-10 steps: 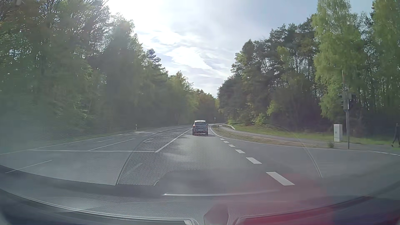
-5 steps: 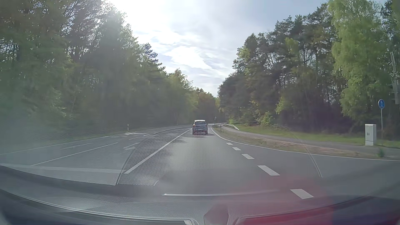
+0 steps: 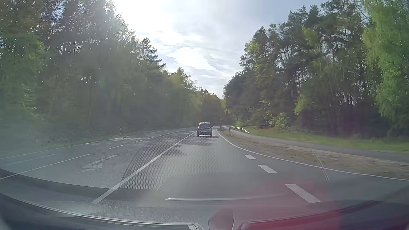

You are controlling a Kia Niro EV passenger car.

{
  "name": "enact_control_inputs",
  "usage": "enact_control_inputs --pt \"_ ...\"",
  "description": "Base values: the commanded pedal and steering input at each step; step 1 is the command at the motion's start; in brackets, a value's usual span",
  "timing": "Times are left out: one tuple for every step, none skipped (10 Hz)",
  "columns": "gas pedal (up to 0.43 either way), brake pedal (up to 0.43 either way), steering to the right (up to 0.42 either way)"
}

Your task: Follow the waypoints while adhering to traffic rules and regulations

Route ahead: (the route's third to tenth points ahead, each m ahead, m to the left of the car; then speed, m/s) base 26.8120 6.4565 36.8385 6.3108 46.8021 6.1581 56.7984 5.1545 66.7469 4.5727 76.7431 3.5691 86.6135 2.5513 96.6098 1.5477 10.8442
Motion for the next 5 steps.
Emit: enact_control_inputs --pt "0.189 0.0 -0.005" --pt "0.189 0.0 -0.004" --pt "0.189 0.0 -0.004" --pt "0.189 0.0 -0.003" --pt "0.22 0.0 -0.003"
